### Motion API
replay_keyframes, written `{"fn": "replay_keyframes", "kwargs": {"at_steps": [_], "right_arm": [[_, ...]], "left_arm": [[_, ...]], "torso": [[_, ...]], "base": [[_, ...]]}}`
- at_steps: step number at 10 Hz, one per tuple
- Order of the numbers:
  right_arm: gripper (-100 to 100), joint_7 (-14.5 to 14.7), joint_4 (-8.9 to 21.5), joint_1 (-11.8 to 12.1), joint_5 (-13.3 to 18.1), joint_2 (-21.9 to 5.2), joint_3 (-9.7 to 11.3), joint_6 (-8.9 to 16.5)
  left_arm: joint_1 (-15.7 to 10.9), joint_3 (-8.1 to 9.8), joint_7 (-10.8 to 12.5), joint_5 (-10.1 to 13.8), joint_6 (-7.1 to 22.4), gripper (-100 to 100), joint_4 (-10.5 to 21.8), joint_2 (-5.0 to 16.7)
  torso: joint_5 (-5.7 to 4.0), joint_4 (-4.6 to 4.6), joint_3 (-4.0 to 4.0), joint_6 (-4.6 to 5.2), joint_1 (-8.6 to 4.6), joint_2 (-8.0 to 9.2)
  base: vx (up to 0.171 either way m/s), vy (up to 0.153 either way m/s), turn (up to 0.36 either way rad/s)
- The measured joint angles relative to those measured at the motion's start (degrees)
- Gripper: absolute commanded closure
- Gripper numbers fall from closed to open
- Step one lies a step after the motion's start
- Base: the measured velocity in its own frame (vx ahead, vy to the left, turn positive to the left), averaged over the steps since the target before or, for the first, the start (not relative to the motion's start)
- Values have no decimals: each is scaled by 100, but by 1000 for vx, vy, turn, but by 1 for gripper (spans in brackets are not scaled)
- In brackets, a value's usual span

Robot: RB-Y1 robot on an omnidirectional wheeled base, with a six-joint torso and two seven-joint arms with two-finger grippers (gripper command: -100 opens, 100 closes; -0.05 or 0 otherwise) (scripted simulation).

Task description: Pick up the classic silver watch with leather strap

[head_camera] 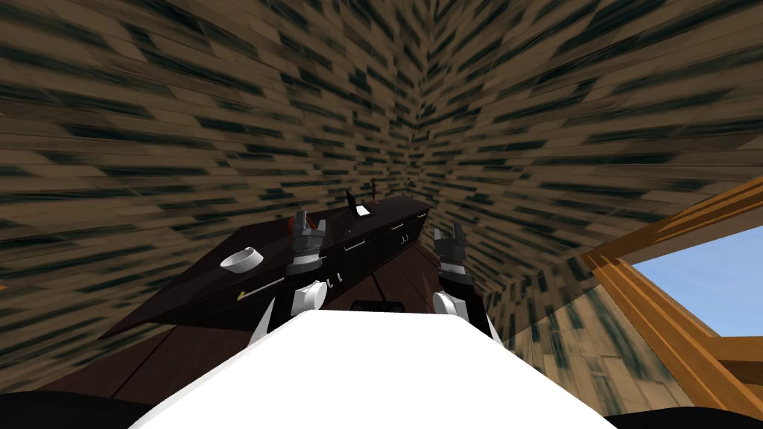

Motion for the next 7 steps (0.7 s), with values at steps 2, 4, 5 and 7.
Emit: {"fn": "replay_keyframes", "kwargs": {"at_steps": [2,4,5,7], "right_arm": [[0,0,0,0,0,0,0,0],[0,0,0,0,0,0,0,0],[0,0,0,0,0,0,0,0],[0,0,0,0,0,0,0,0]], "left_arm": [[36,50,21,21,128,-100,-5,306],[68,112,39,34,398,-100,-8,633],[122,174,67,58,559,-100,-26,812],[222,287,123,87,927,-100,-75,1140]], "torso": [[0,-1,-3,1,3,-5],[1,-3,-6,1,5,-11],[1,-3,-8,1,6,-14],[2,-4,-9,1,7,-16]], "base": [[24,0,-79],[36,9,-114],[42,9,-140],[35,12,-86]]}}
